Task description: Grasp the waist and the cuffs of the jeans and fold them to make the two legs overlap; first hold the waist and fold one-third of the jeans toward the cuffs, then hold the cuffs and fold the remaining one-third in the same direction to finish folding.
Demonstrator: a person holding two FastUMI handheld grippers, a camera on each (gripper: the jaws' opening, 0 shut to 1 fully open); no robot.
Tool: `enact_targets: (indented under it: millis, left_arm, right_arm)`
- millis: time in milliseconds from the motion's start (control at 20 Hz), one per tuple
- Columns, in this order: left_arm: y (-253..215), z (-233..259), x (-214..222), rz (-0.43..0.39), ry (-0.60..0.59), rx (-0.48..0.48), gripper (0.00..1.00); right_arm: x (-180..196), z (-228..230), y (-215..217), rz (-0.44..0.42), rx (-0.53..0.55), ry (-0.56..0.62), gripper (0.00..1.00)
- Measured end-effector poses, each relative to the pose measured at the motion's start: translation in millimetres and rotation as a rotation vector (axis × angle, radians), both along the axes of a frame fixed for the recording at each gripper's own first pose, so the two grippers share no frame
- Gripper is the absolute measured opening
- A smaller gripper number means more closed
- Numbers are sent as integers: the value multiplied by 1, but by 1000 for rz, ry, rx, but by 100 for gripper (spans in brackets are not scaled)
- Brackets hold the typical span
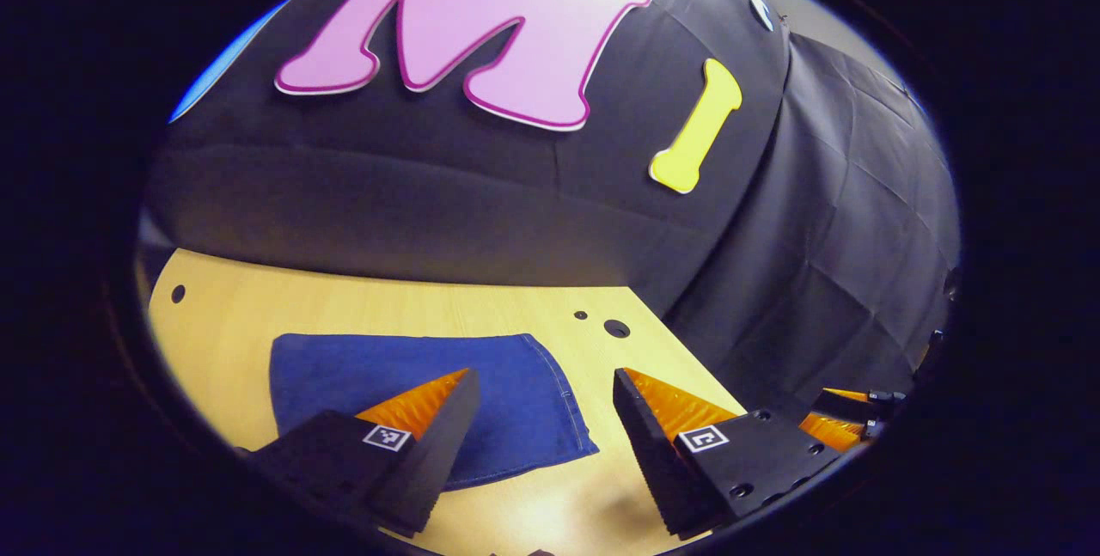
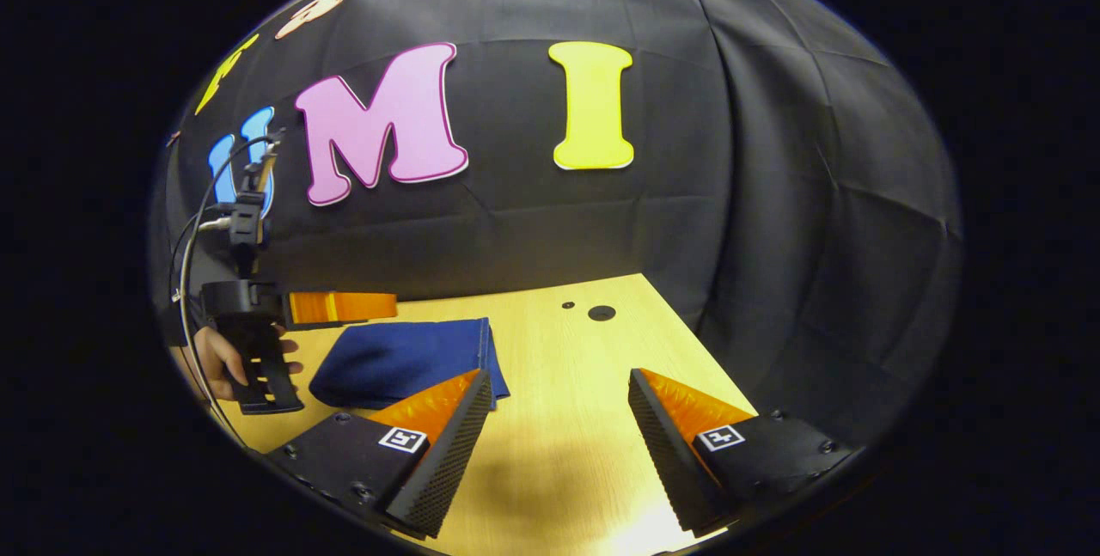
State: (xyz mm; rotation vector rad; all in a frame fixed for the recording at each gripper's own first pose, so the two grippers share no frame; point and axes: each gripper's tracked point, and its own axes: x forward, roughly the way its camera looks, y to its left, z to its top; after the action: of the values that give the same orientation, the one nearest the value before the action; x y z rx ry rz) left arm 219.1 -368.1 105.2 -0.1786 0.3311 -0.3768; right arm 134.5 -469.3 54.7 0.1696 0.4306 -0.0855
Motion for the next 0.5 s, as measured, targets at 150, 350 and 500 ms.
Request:
enact_targets:
  millis: [150, 350, 500]
  left_arm:
    - [51, 41, -48, 65, -91, -4, 97]
    - [124, 100, -126, 197, -224, 52, 97]
    - [164, 136, -188, 252, -317, 81, 96]
  right_arm:
    - [-7, 30, 18, 24, -2, -45, 98]
    - [-29, 81, 50, 56, -19, -111, 97]
    - [-50, 129, 80, 83, -15, -184, 98]
